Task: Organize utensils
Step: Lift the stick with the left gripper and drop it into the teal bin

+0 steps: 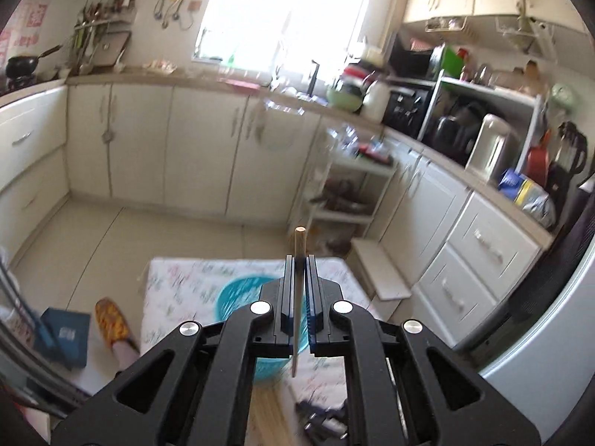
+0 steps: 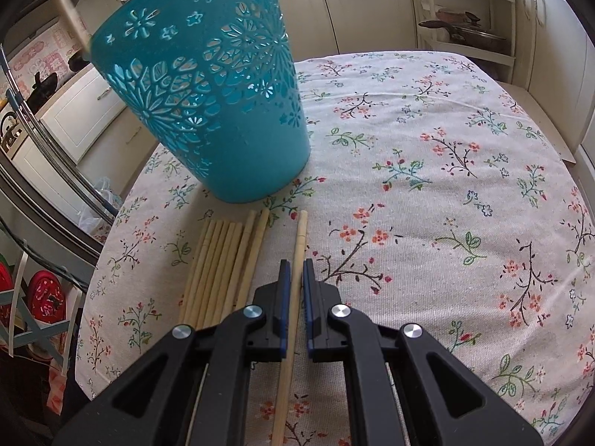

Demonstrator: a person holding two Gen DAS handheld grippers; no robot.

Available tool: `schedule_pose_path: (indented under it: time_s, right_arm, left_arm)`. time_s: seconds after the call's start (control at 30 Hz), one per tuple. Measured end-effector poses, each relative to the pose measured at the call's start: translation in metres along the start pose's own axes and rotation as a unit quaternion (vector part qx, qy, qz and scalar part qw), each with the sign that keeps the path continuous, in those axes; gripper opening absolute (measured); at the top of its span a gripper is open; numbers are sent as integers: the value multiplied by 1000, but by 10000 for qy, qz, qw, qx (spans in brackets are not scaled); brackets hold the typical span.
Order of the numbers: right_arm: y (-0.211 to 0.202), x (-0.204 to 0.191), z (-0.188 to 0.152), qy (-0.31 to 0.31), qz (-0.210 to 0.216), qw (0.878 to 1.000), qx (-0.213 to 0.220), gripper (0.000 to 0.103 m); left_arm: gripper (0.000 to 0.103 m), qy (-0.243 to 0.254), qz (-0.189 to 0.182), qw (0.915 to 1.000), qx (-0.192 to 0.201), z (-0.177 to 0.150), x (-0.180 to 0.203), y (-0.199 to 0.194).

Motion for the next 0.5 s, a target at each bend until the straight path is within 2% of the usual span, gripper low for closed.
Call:
schedule_pose_path:
  time_s: [0.1, 0.23, 0.4, 0.5]
  right_arm:
    - [1, 0, 1, -8, 0, 10000, 16, 7]
    - [1, 0, 1, -6, 13, 10000, 24, 7]
    - [1, 0, 1, -14, 6, 10000, 33, 7]
    - [1, -1, 2, -35, -3, 10000, 41, 7]
  left_arm:
    - [5, 12, -39, 10000, 81, 14, 6, 5]
    - [5, 73, 176, 9997, 179, 21, 3, 19]
    - [5, 420, 674, 9960, 408, 9, -6, 43]
    - [5, 554, 885, 9944, 158, -15, -13, 71]
Point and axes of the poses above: each gripper's, at about its wrist camera, not at the fingertips, and y roughly the way its jaws point, x to its right, z to its top, the point moved 6 cm from there along y, roughly the way its jaws point, and after that the axes turned 5 degrees about x, right-handed, at the moved point
